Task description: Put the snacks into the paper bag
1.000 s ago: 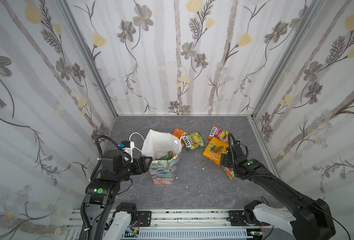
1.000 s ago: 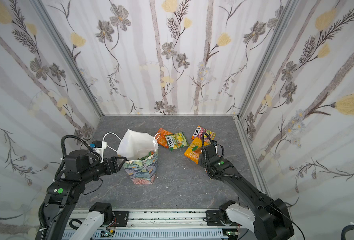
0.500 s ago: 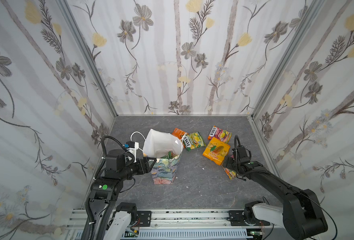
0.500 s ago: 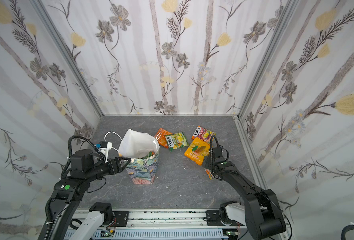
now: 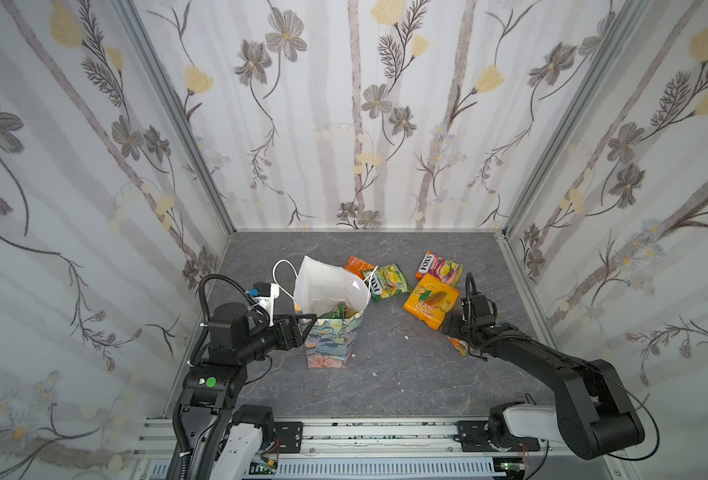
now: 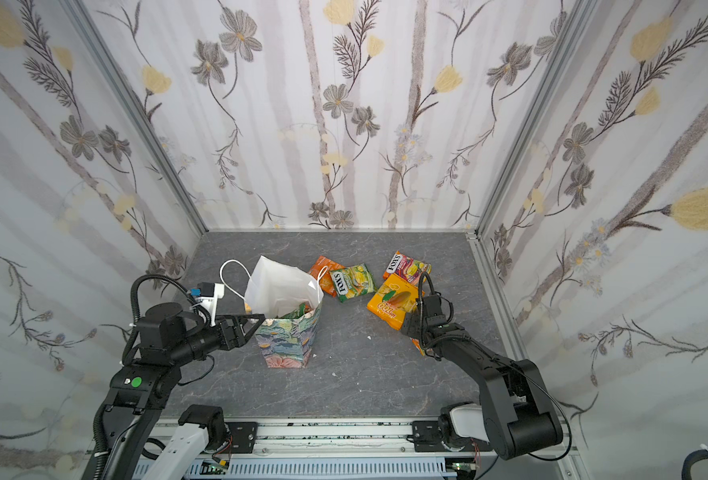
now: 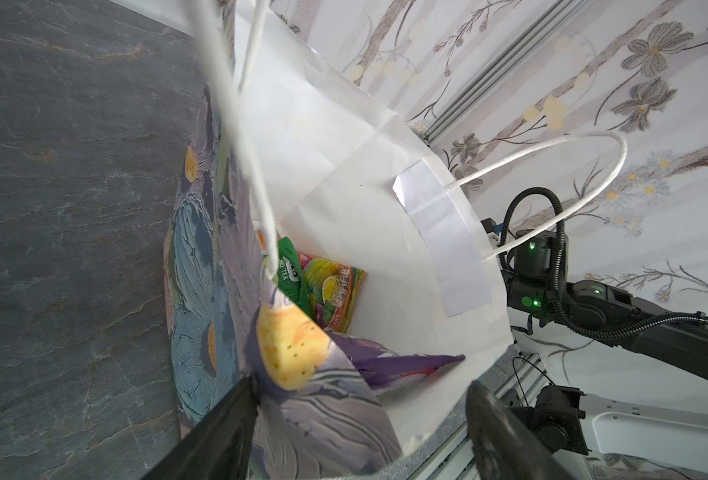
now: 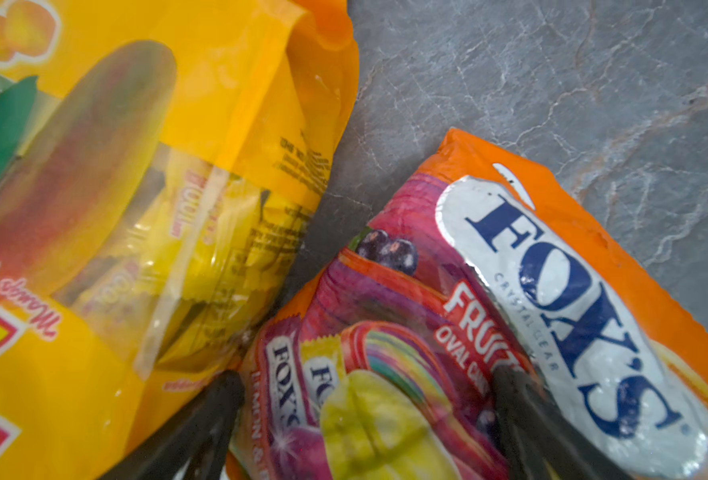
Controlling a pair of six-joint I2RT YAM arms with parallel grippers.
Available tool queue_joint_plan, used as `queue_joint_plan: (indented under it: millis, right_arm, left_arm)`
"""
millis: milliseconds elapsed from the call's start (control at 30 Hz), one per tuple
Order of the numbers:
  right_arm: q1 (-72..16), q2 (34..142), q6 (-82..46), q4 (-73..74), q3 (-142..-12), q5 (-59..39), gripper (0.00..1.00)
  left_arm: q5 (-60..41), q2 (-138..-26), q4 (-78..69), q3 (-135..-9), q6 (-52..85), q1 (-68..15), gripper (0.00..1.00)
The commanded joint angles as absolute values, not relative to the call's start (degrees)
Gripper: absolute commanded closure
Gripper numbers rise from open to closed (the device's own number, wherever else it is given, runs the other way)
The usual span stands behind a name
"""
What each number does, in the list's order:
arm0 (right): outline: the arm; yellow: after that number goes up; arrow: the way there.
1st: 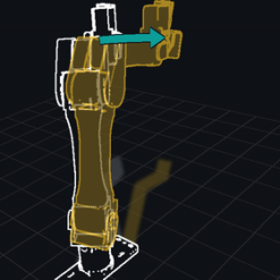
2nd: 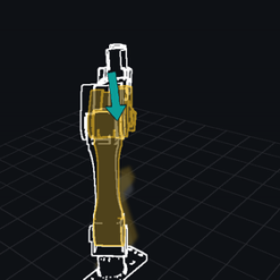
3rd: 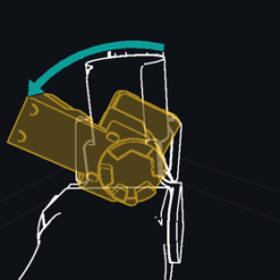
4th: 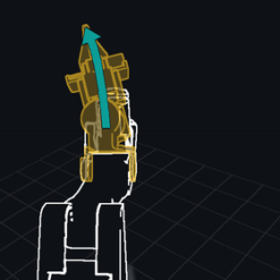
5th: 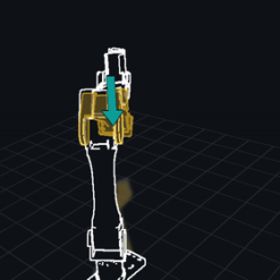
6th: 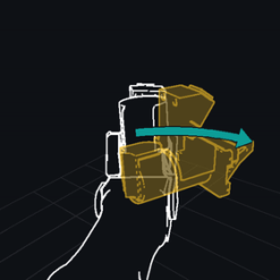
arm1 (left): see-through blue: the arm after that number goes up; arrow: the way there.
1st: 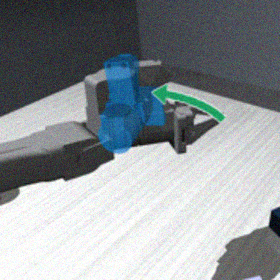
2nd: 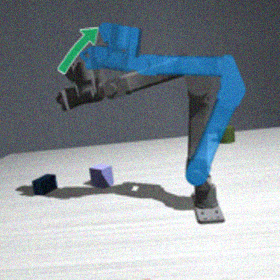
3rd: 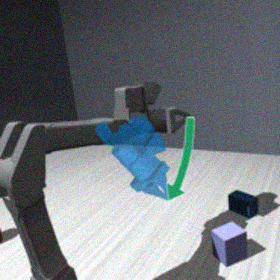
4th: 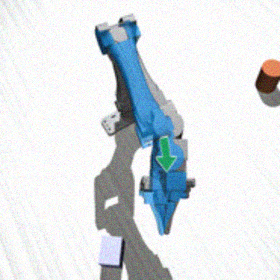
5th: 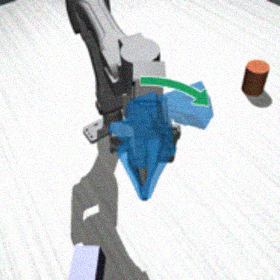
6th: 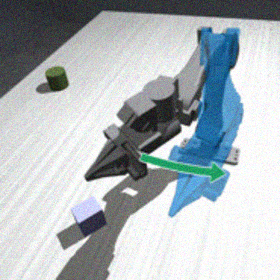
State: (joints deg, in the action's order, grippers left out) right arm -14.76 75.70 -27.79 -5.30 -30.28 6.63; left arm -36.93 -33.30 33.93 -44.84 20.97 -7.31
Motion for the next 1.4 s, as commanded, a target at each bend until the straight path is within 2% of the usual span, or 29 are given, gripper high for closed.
queue_joint_plan:
  millis: [0,400,467,567,667,833,1133,1367]
  right_arm:
    - [-15.8,75.4,-29.5,-6.9,-29.0,-3.1,0.09]
    - [-26.9,64.8,-36.6,-8.3,-29.5,-11.5,0.10]
    - [-27.0,63.2,-36.6,-10.1,-30.1,-9.7,0.11]
    - [-26.6,60.8,-35.8,-15.3,-31.8,1.4,0.11]
    - [-23.5,59.1,-34.9,-18.1,-32.3,8.4,0.09]
    - [-16.2,56.8,-34.0,-16.9,-29.6,8.8,0.08]
    - [-10.4,47.1,-39.7,-15.9,-22.5,4.6,0.06]
    - [-8.6,39.3,-46.2,-14.3,-16.1,0.1,0.07]
  left_arm:
    - [-38.7,-32.8,30.7,-45.6,21.0,-7.3,0.22]
    - [-41.6,-32.9,27.4,-45.4,23.4,-7.4,0.20]
    - [-41.4,-32.8,28.0,-45.7,23.1,-7.3,0.20]
    - [-39.3,-32.8,31.2,-47.6,21.1,-7.3,0.19]
    - [-32.9,-33.4,36.5,-50.6,18.8,-7.3,0.18]
    - [-22.7,-36.1,43.1,-53.9,17.5,-7.3,0.17]
    - [-23.6,-36.6,41.2,-53.5,18.3,-7.2,0.16]
    - [-26.9,-34.2,33.5,-48.7,18.1,-7.0,0.15]
